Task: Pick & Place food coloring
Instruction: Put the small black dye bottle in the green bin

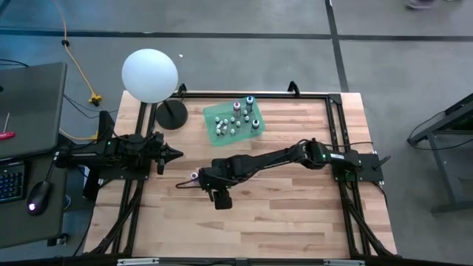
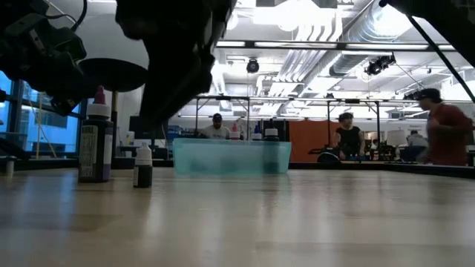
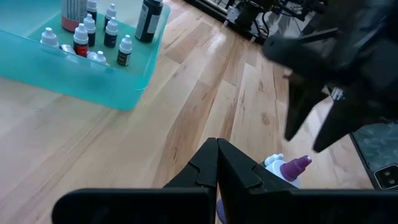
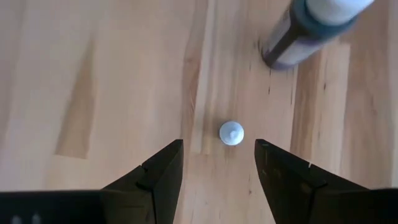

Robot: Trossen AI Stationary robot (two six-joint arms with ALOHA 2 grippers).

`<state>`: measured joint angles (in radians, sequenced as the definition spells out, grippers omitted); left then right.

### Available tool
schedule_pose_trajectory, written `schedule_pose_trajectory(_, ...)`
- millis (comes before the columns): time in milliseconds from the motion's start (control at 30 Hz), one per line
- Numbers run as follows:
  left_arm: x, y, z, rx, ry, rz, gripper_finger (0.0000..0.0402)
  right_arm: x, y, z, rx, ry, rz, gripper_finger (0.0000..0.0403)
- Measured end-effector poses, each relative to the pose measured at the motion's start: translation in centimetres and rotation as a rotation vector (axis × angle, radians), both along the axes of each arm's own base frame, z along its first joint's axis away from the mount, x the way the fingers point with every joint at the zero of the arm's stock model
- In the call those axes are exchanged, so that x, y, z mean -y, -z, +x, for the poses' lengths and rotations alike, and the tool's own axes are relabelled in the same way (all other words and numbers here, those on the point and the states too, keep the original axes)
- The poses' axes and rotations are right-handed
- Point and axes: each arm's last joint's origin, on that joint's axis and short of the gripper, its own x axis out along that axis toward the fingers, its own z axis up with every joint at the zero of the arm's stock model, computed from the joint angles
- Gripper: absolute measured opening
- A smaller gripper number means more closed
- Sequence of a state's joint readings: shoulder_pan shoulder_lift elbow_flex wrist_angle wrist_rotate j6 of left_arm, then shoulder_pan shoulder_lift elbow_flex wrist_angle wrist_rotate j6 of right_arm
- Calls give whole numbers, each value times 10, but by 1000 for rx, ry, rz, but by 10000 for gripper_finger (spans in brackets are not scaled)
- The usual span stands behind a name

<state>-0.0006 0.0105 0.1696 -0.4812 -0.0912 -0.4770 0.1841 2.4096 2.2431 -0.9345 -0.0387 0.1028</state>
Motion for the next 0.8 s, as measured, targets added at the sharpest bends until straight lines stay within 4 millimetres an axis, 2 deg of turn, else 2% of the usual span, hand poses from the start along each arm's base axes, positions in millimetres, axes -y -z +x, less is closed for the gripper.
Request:
schedule_pose_trajectory(433,0,0,0,0,1,0,0,0,37,1,2,28,10,191)
schedule_pose_trajectory(800,0,0,0,0,1,0,0,1,41,3,34,51,-12,190)
